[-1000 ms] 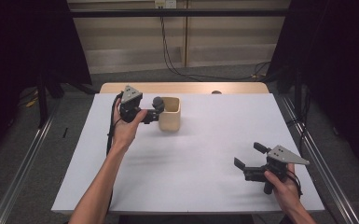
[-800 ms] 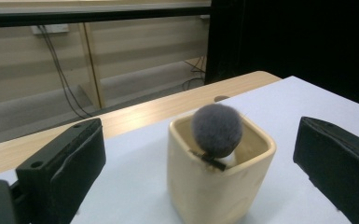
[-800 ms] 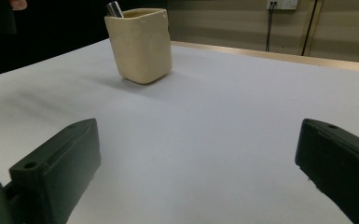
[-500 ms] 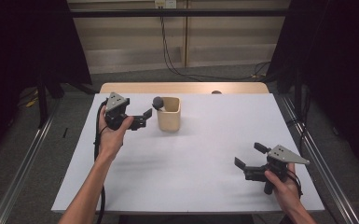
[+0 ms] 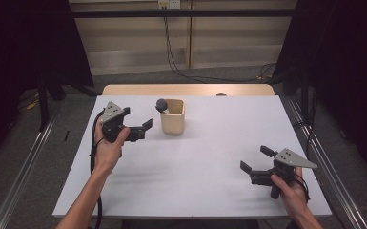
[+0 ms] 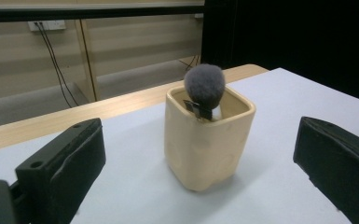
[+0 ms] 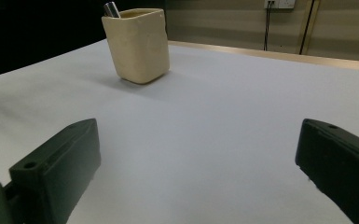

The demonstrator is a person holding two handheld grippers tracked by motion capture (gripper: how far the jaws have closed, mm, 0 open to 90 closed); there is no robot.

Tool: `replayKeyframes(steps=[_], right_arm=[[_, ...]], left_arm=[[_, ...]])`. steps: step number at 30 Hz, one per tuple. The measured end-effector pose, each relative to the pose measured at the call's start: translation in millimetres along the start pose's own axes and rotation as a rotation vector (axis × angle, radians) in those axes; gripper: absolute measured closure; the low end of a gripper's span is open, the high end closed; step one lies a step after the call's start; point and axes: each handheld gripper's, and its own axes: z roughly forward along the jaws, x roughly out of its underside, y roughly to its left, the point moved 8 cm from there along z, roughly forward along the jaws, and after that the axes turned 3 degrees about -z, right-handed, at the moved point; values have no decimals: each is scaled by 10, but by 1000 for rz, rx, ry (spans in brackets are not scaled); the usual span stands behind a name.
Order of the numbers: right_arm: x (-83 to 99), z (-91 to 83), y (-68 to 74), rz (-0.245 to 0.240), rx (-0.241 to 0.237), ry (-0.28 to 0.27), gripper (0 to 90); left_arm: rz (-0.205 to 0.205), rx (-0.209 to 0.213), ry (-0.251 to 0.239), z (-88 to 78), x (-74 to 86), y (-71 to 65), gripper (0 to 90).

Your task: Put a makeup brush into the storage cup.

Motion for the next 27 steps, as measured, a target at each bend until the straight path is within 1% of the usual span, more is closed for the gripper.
replayKeyframes(steps=[1, 3, 9, 10, 11, 12, 13, 16, 17, 21, 22, 23, 25, 27], right_arm=[[1, -3, 1, -2, -1, 1, 0], [-1, -4, -2, 0, 1, -1, 0], [-2, -9, 2, -4, -1, -1, 0], [-3, -10, 0, -4, 1, -1, 0], [-4, -11, 1, -5, 2, -2, 0], [-4, -11, 3, -4, 1, -3, 0], [-2, -12, 3, -4, 2, -1, 0], [2, -11, -1, -5, 3, 0, 0], [4, -11, 0, -2, 5, 2, 0], [4, -19, 3, -2, 5, 1, 0], [5, -21, 4, -2, 5, 0, 0], [5, -23, 0, -3, 7, 1, 0], [-8, -28, -13, -1, 14, -6, 0], [-9, -24, -21, -1, 16, -6, 0]], left_arm=[[2, -6, 3, -21, 11, 0, 22], [-7, -6, 11, -58, 35, 9, 22], [12, -24, -21, -211, 88, 24, 21], [5, -26, -21, -234, 103, 35, 22], [-11, -26, -26, -259, 117, 44, 22], [-20, -34, -36, -285, 129, 54, 22], [-17, -44, -40, -314, 144, 63, 21], [-21, -43, -33, -379, 206, 65, 18], [-15, -51, -32, -396, 223, 68, 18], [-15, -60, -35, -472, 272, 74, 18], [-35, -66, -48, -500, 272, 75, 18], [-45, -64, -54, -528, 276, 73, 19], [-30, -78, -51, -580, 295, 80, 22], [-39, -76, -51, -620, 317, 79, 18]])
